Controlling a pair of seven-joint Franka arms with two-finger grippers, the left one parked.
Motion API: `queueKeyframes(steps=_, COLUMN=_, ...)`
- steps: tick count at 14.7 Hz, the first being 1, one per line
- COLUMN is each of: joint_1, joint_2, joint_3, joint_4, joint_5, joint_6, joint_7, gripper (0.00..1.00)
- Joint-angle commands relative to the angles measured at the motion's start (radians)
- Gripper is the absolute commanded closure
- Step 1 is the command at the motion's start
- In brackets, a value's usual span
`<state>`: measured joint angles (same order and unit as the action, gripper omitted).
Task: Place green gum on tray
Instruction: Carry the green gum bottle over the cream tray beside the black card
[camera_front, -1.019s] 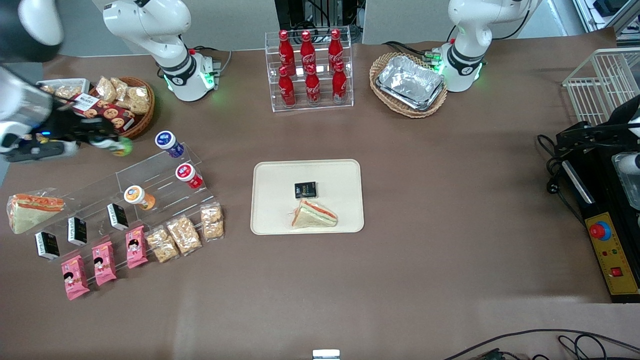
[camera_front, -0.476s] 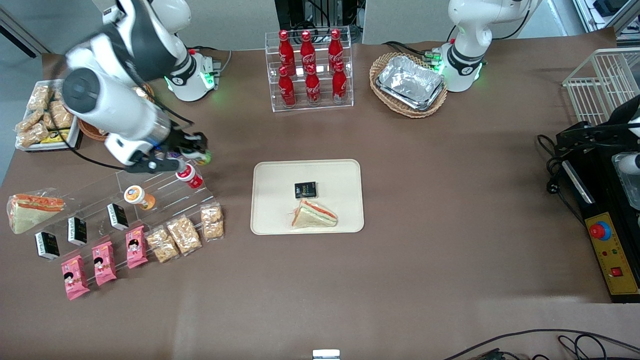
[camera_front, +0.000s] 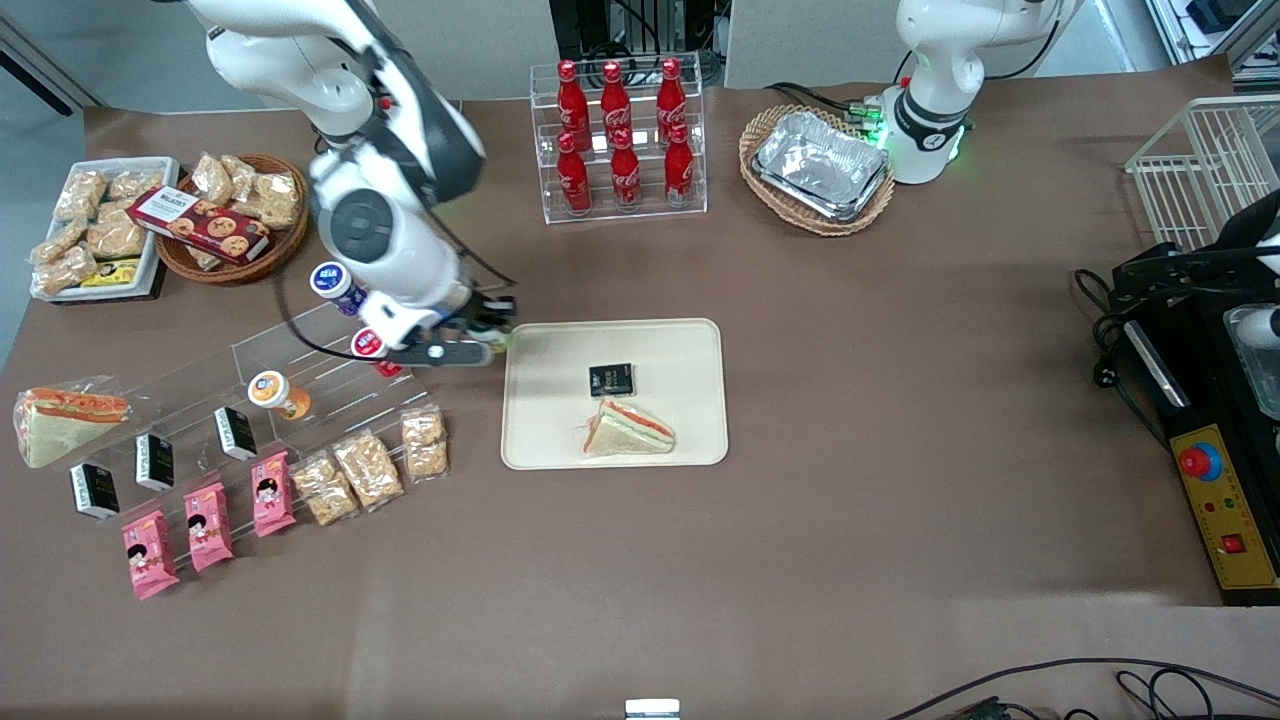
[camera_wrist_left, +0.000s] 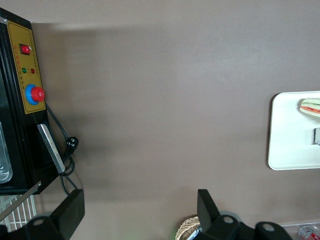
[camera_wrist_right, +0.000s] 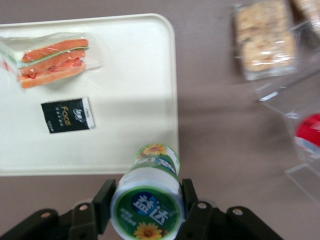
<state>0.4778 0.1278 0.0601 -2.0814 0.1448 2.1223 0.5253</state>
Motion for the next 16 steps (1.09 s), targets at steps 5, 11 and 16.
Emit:
queueKeyframes(steps=5, joint_1=0.093, joint_2=0.176, joint_3=-0.011, joint_4=-0.048, joint_5=0.019, joint_6=0.306, joint_7=0.082, gripper=0.85)
queueKeyframes(steps=11, joint_1=0.124, joint_2=0.250, joint_3=-0.011, joint_4=-0.040, joint_5=0.018, joint_6=0.404, joint_7=0.133, gripper=0.78)
queueKeyframes(steps=16, joint_1=0.093, joint_2=0.231, joint_3=-0.022, joint_4=-0.037, joint_5=0.018, joint_6=0.389, joint_7=0.110, gripper=0.03)
